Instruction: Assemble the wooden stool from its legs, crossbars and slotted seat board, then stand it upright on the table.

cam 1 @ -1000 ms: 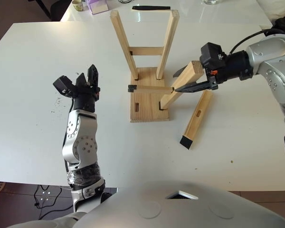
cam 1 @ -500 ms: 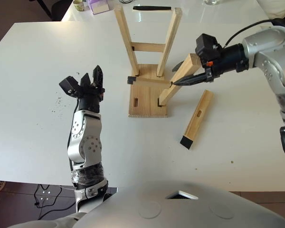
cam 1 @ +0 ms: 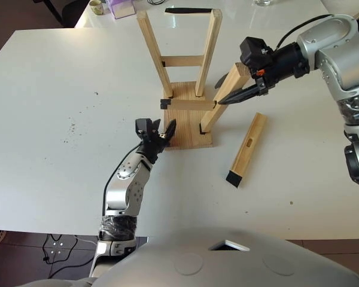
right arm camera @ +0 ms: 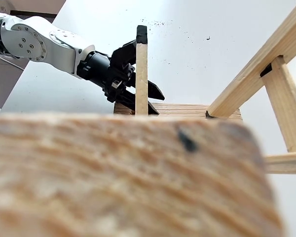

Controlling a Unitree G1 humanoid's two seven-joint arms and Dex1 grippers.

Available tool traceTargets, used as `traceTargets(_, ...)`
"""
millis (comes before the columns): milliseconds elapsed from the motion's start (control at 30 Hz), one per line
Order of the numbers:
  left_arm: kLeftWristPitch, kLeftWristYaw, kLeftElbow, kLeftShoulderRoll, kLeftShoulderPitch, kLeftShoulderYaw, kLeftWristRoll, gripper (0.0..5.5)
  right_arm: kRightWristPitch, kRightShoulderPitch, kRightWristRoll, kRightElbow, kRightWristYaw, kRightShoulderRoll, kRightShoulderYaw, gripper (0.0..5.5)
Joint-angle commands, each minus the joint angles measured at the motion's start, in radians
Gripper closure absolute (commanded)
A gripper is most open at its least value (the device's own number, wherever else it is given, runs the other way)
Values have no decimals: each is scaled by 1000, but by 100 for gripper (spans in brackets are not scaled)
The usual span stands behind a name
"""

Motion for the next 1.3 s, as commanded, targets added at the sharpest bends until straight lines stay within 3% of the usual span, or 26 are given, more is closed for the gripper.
traceTargets(33,18,-21,34,12,13,-17,27,236,22,191,-100,-55,-44,-1,108,349)
traceTargets(267,19,-46,49,22,3,-26,37,236,62,261,-103,-130,-112,-10,138,349)
traceTargets(367,18,-65,52,28,0,-36,45,236,171,215,-38,-89,-101,28,120,349)
traceTargets(633,15,-128,61,65,-17,-62,65,236,141,234,-77,-23,-102,61,153,349)
traceTargets(833,7,-138,67,95,-7,-30,65,236,99,254,-1,-55,-160,61,-2,349)
traceTargets(867,5,-138,69,99,-5,-21,64,236,67,258,16,-75,-168,56,-46,313)
traceTargets(1133,1,-132,29,113,49,86,11,236,149,316,153,-268,-265,20,-309,204)
traceTargets(1300,28,-138,13,125,42,128,-21,236,166,448,131,-341,-356,-9,-354,204)
